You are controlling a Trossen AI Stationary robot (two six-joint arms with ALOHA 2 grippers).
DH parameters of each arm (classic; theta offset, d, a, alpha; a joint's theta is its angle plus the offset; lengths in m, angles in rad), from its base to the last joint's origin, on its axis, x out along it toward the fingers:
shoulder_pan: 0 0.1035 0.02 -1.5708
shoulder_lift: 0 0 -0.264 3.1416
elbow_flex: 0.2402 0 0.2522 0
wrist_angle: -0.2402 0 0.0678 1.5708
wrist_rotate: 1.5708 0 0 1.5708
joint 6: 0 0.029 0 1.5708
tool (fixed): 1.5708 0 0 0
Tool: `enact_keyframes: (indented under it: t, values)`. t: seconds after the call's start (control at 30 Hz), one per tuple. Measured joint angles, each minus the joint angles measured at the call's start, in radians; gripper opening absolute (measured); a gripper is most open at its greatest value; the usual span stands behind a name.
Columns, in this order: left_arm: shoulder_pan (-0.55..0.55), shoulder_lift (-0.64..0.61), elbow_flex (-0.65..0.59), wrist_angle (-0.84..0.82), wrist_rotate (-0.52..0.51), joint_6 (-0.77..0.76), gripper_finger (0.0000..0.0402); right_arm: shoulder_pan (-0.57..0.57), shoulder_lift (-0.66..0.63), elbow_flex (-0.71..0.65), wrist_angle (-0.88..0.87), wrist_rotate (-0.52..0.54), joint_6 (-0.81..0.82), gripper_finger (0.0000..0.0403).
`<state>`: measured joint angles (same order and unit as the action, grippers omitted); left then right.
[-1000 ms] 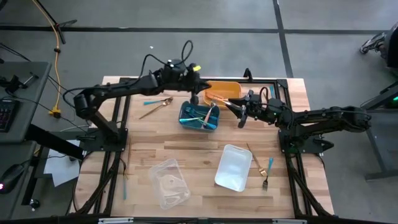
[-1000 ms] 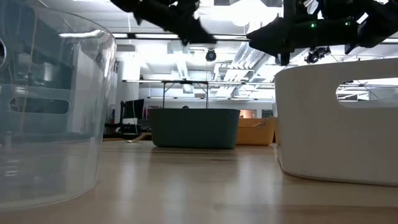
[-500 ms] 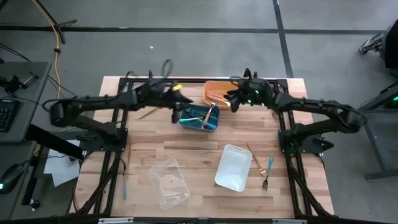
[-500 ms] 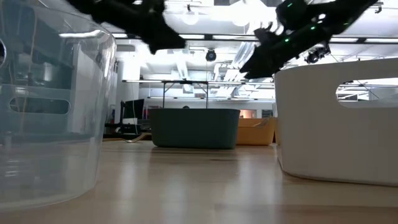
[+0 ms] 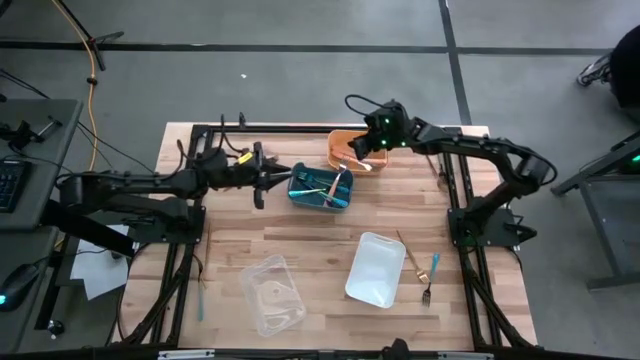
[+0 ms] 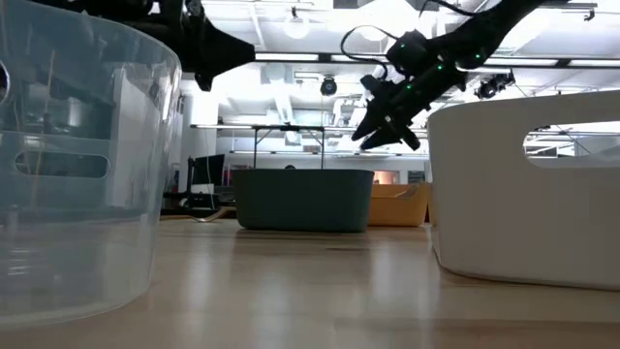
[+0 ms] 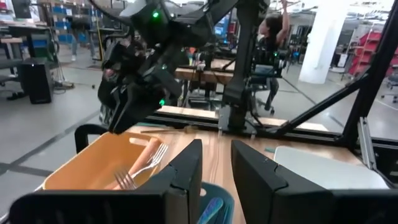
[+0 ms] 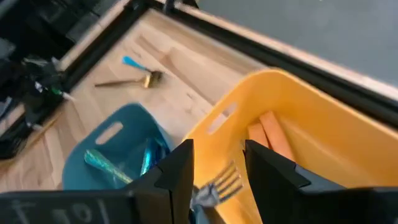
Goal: Sort silverware by color (type)
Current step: Put the light orange fork into the yellow bin
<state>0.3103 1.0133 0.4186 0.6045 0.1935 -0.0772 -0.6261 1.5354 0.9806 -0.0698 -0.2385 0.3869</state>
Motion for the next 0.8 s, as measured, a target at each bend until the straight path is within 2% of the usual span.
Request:
enact_keyframes:
  t: [0.17, 0.33, 0.6, 0.8]
  values:
    - [0.0, -0.016, 0.0, 0.001, 0.0, 0.0, 0.0079, -0.024, 0.018, 0.027, -0.118, -0.034, -0.006, 0.0144]
    - [0.0, -0.015, 0.0, -0.004, 0.001, 0.001, 0.0079, -0.049, 0.06, 0.02, -0.167, -0.057, 0.002, 0.017]
    - [0.0, -0.015, 0.0, -0.001, 0.003, 0.019, 0.0079, -0.045, 0.174, 0.021, -0.067, -0.123, 0.032, 0.0198]
    - [0.0, -0.015, 0.0, -0.002, 0.003, 0.029, 0.0079, -0.041, 0.187, 0.021, -0.045, -0.138, 0.032, 0.02]
